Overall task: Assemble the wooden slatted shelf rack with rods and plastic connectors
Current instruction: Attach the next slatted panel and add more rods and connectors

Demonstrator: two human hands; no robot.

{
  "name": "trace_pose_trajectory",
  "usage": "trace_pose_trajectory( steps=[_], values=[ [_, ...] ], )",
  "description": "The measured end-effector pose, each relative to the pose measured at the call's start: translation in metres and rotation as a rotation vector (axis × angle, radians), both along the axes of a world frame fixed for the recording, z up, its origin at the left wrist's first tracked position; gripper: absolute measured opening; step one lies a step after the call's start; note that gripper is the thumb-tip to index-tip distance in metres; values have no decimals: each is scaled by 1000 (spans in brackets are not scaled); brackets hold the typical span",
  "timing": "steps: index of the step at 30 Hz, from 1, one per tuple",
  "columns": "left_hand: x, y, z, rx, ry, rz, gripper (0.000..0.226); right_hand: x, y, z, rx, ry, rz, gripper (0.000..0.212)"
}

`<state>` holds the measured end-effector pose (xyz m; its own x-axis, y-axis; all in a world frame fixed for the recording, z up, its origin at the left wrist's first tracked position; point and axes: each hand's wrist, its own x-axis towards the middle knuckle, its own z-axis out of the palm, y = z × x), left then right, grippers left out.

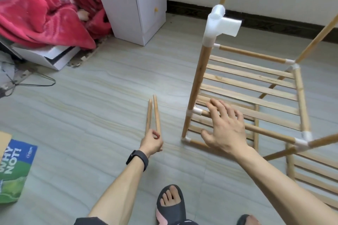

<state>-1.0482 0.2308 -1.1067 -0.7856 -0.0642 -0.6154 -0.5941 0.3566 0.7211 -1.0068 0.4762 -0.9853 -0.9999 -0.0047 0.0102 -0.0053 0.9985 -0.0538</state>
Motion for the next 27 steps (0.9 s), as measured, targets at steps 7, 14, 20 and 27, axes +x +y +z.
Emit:
trace_pose_trajectory(
  steps=[7,14,20,27],
  values=[
    [-19,-17,146,-207,670,-140,43,7,9,67,-915,-106,-207,62],
    [0,-3,292,-500,1553,-354,51,34,0,198,-1480,42,-57,81],
    [15,21,339,-551,1797,-540,54,65,0,250,-1735,390,12,29],
    [-14,82,365,272,750,-151,47,86,33,233,-1971,570,-328,27]
  ],
)
